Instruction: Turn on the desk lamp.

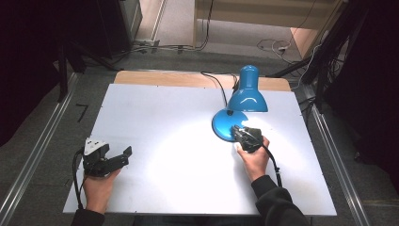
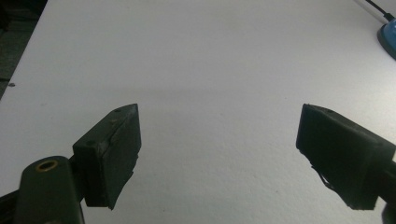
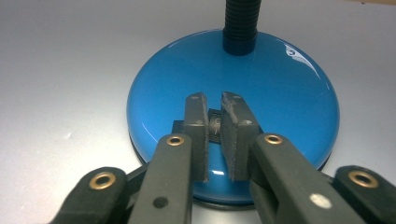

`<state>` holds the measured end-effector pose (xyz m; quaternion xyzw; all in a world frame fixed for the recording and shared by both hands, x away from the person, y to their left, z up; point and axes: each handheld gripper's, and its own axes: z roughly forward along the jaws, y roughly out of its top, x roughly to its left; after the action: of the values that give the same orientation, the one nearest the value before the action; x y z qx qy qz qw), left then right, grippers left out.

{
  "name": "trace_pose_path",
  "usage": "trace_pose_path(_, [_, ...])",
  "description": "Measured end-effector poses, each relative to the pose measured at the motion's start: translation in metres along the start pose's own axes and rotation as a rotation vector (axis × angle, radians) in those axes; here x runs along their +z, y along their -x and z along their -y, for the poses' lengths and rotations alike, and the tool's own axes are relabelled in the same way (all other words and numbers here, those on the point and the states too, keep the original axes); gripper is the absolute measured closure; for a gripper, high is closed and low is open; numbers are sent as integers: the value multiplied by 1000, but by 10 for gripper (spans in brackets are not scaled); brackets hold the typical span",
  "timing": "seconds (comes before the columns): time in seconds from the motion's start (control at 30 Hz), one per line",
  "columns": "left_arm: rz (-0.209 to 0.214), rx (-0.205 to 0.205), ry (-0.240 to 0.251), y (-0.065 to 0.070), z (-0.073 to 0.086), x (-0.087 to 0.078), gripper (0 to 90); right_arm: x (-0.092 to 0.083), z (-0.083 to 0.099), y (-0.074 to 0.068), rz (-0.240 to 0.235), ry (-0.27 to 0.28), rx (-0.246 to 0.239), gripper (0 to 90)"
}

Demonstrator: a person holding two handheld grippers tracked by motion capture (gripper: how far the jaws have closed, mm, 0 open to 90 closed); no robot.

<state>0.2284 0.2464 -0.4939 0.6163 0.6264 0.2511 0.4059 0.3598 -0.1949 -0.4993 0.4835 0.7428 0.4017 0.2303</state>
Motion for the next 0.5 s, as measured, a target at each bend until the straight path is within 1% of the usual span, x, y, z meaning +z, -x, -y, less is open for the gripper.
trace_pose_path(0.03, [0,0,0,0,0,0,145,0,0,0,-2,2,-1,721])
trace_pose_path(0.07, [1,0,0,0,0,0,146,0,0,0,0,6,0,660])
trace_pose_path(0.17, [2,1,-1,0,0,0,146,0,-1,0,-8,13,31,478])
trace_pose_path(0.23, [2,0,0,0,0,0,147,0,-2,2,-34,6,55,393])
trace_pose_path(0.27, [1,1,1,0,0,0,147,0,-2,3,-32,5,56,342])
trace_pose_path(0.3, [1,1,1,0,0,0,147,0,-2,3,-27,4,54,314])
trace_pose_path(0.37, [3,0,0,0,0,0,147,0,-3,4,-27,0,69,253])
trace_pose_path(0.4, [3,1,-1,0,0,0,147,0,-3,5,-21,-5,80,243])
trace_pose_path(0.47, [2,1,0,0,0,0,147,0,-3,6,-32,-7,96,218])
trace_pose_path(0.5, [3,1,1,0,0,0,147,0,-3,6,-29,-3,93,207])
